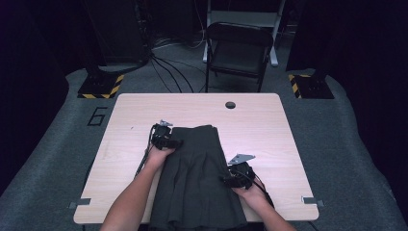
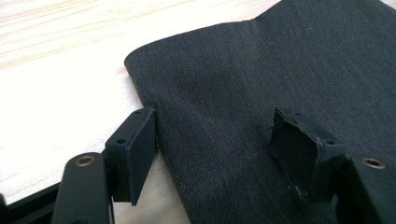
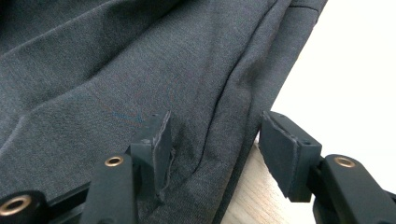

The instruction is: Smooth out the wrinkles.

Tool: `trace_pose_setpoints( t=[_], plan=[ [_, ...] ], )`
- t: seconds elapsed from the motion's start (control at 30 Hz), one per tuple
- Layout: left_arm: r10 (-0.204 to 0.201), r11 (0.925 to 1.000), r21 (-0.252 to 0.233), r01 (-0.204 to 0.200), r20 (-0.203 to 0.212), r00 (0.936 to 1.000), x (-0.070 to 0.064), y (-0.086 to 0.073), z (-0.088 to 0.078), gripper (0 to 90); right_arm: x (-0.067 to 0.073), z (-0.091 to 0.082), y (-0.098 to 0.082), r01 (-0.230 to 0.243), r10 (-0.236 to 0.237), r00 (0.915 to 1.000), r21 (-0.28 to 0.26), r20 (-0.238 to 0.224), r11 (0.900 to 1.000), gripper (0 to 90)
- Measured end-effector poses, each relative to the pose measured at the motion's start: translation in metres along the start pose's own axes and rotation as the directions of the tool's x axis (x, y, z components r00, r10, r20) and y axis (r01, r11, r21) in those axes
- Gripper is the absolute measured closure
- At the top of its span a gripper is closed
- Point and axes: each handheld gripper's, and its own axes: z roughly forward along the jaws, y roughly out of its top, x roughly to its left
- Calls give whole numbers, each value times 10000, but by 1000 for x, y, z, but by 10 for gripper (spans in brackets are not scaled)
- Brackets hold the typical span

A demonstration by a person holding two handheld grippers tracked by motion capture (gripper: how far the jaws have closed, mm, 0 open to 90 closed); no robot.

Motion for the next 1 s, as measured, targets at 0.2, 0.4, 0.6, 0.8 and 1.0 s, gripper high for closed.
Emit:
trace_pose_setpoints(
  t=[0.2, 0.4, 0.6, 0.8, 1.0],
  plan=[
    [-322, 9992, -239, 320, -55, 9995, 1, 0, 0, 387, 0, 0, 0, 4, -4, 10000, 2, 8, 10000, 434],
    [-157, 9997, -205, 152, -268, 9995, 3, 0, -1, 462, 0, 0, 0, -7, 7, 10000, -11, 20, 10000, 429],
    [-211, 9993, -314, 201, -317, 9993, 4, 0, -3, 563, 0, 1, 0, -13, 13, 10000, -11, 5, 10000, 426],
    [-174, 9987, -483, 148, -532, 9984, 3, 1, -5, 678, 0, 1, 0, -14, 14, 10000, 9, 12, 10000, 425],
    [-43, 9985, -548, 12, -572, 9984, 2, 2, -9, 777, 0, 1, -1, -19, 19, 10000, 22, 23, 10000, 425]
  ],
)
